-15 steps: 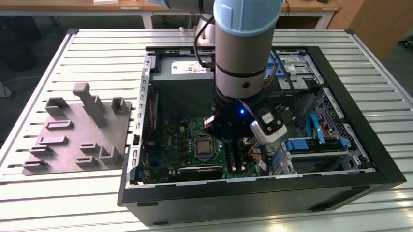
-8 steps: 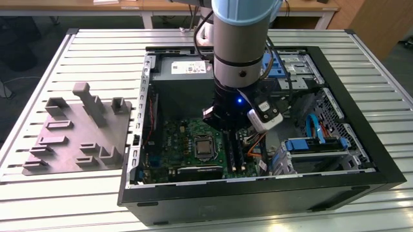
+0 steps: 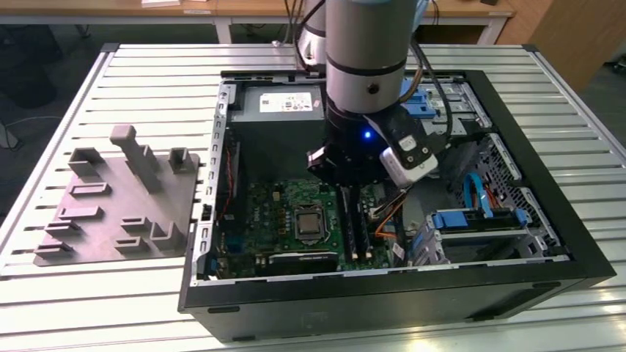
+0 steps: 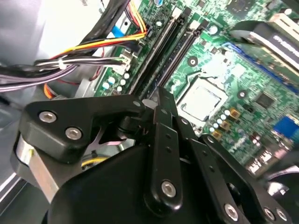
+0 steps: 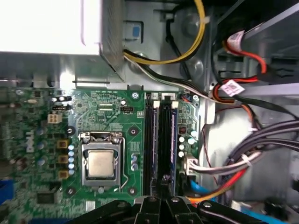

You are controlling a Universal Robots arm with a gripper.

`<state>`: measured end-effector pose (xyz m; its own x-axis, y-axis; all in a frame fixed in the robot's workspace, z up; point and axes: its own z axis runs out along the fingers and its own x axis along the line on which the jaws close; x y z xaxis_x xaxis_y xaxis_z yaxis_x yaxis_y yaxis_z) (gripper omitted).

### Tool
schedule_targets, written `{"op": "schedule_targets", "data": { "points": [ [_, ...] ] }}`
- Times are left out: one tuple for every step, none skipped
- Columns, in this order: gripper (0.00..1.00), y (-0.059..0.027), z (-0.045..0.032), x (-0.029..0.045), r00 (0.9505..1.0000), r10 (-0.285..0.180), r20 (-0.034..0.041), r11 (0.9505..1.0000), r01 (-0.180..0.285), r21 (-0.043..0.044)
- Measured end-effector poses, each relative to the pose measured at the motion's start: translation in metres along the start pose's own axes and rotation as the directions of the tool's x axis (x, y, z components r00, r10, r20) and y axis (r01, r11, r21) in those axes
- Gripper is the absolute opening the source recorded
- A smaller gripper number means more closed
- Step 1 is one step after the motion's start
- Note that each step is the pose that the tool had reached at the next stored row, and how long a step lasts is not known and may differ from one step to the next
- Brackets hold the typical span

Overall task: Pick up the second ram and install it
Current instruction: 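Press down the second ram until it locks into place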

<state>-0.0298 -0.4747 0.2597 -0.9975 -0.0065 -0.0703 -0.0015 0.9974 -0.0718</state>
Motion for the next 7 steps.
{"op": "schedule_targets", "data": {
  "points": [
    [0.11, -0.0003, -0.0044, -0.0003, 1.0000, 0.000, 0.0000, 1.0000, 0.000, 0.0001],
    [0.11, -0.0005, -0.0074, -0.0005, 1.0000, 0.000, -0.0001, 1.0000, 0.000, 0.0001],
    [0.11, -0.0006, -0.0085, -0.0006, 1.0000, 0.000, -0.0001, 1.0000, 0.000, 0.0001],
    [0.11, -0.0006, -0.0086, -0.0006, 1.0000, 0.000, 0.0000, 1.0000, 0.000, -0.0002],
    [0.11, -0.0006, -0.0086, -0.0006, 1.0000, 0.000, 0.0001, 1.0000, 0.000, -0.0005],
    [0.11, -0.0006, -0.0086, -0.0007, 1.0000, 0.000, 0.0001, 1.0000, 0.000, -0.0006],
    [0.11, -0.0006, -0.0086, -0.0006, 1.0000, 0.000, 0.0000, 1.0000, 0.000, -0.0007]
  ]
}}
